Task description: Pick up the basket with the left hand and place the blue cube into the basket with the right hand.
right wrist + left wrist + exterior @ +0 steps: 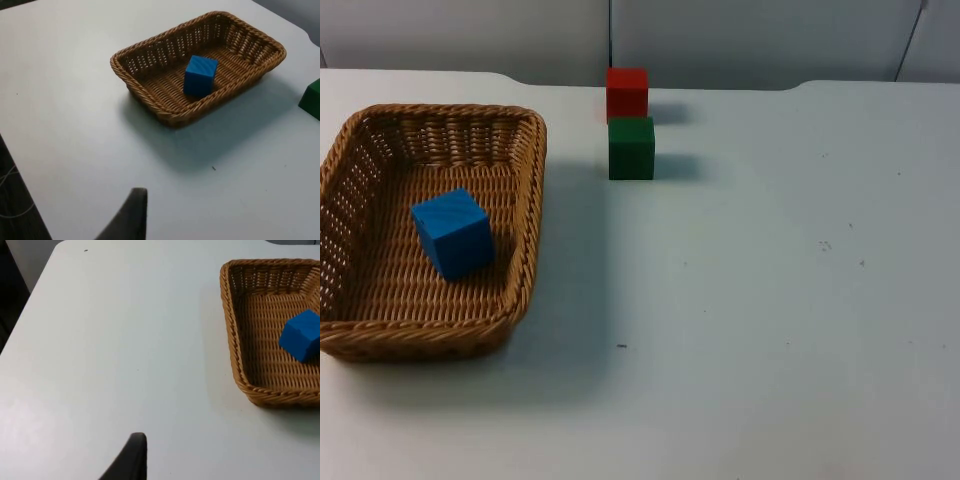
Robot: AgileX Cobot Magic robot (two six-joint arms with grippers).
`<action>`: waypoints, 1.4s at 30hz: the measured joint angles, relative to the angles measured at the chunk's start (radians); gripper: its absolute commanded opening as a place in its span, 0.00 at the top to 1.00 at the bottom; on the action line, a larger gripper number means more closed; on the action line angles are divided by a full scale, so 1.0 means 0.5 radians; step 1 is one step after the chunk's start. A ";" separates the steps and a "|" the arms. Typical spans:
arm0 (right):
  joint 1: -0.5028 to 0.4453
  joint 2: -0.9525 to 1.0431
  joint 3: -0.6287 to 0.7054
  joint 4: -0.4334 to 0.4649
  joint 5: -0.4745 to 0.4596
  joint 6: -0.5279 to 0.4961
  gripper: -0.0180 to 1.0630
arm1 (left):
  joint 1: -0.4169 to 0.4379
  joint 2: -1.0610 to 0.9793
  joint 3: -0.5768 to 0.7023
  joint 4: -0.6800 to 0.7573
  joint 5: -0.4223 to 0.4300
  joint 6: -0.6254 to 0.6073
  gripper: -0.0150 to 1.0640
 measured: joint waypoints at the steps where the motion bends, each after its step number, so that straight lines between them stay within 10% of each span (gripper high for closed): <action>1: 0.000 0.000 0.000 0.000 0.002 0.000 0.01 | 0.000 0.000 0.001 0.004 0.000 -0.008 0.01; 42: 0.000 0.000 0.000 -0.109 0.038 0.083 0.01 | 0.000 0.000 0.005 -0.073 0.004 0.114 0.01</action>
